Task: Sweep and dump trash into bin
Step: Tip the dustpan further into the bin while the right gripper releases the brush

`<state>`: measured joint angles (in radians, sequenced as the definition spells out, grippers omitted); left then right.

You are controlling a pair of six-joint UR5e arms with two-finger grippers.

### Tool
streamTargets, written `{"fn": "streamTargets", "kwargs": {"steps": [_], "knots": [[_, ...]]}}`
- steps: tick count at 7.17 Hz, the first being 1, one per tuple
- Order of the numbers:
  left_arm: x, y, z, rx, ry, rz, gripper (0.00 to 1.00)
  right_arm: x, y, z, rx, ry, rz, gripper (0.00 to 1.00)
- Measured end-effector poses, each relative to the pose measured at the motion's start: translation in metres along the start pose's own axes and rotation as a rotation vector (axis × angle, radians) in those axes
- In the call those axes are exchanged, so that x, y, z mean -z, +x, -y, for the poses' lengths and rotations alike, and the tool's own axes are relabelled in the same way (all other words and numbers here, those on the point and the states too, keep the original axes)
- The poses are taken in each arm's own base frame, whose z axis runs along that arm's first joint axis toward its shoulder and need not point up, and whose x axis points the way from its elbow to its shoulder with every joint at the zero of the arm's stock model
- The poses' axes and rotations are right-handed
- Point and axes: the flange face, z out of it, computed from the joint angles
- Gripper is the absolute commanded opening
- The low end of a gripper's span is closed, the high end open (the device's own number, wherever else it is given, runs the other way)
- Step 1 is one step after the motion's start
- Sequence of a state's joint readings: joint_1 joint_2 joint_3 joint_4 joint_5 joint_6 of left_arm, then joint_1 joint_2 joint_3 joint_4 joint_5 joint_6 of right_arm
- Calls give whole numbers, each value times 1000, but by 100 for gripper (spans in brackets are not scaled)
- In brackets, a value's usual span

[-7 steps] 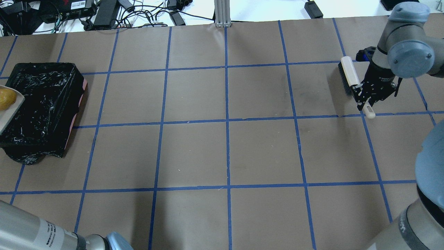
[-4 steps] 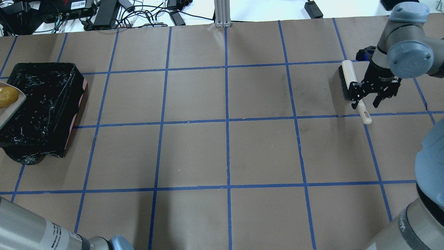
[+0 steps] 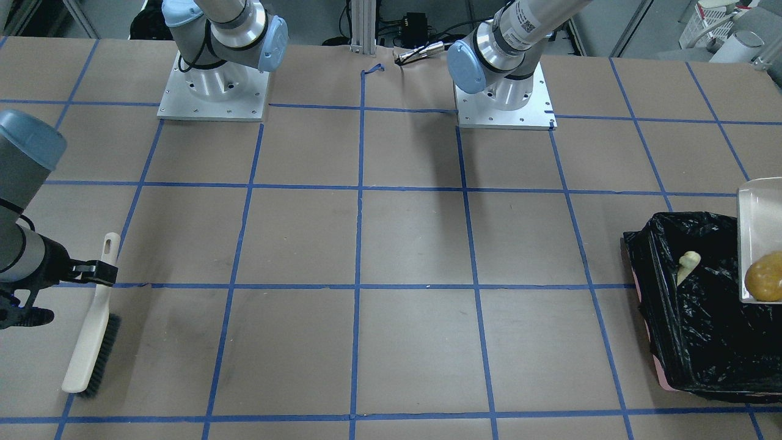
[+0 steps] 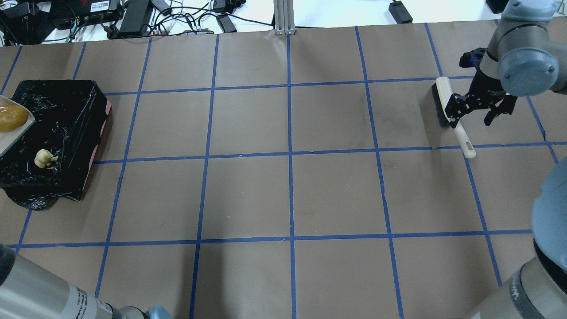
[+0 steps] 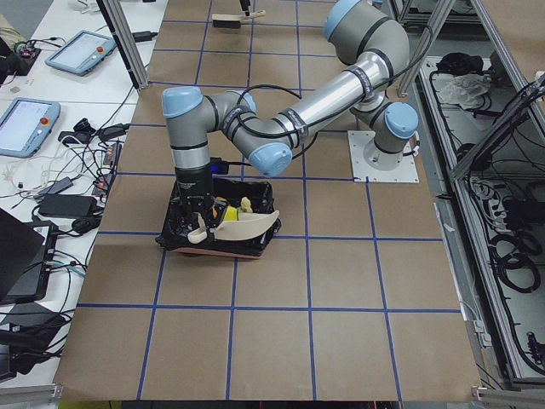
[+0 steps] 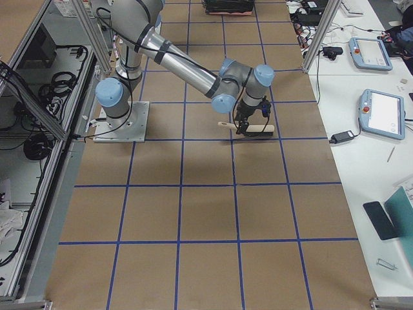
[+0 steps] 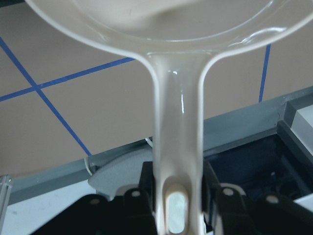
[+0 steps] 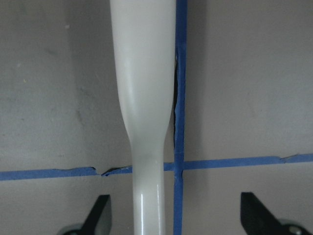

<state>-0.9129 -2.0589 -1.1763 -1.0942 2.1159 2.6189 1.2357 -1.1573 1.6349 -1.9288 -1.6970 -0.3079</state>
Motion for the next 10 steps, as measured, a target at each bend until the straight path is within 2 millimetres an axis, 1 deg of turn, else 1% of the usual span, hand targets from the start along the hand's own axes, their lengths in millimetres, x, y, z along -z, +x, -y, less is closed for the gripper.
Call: {"fn": "streamTargets", "kwargs": {"steps": [1,2,3,4,5,6,7,8,9,10], "knots": [[3,-2,4,-2,-12,1,1,23,1,-3,-5,45,-14,100],[5,-3,7,-3,-21,4,1,47,1,-11,-9,80,-27,100],[9,-5,12,-6,-34,4,1,72,0,-22,-11,111,-36,100],[18,-10,17,-15,-61,-1,1,99,-6,-36,-18,138,-41,100],[28,-15,21,-26,-88,-5,1,123,-18,-51,-44,158,-42,100],[32,-19,25,-38,-105,-7,1,142,-41,-63,-70,174,-37,100],[32,-21,29,-46,-116,-6,1,155,-67,-72,-69,189,-25,100],[31,-22,33,-49,-123,-3,1,159,-84,-74,-55,196,-11,100],[30,-22,35,-54,-129,0,1,161,-97,-75,-38,200,3,100],[32,-21,35,-59,-133,6,0,165,-119,-79,-17,209,26,100]]}}
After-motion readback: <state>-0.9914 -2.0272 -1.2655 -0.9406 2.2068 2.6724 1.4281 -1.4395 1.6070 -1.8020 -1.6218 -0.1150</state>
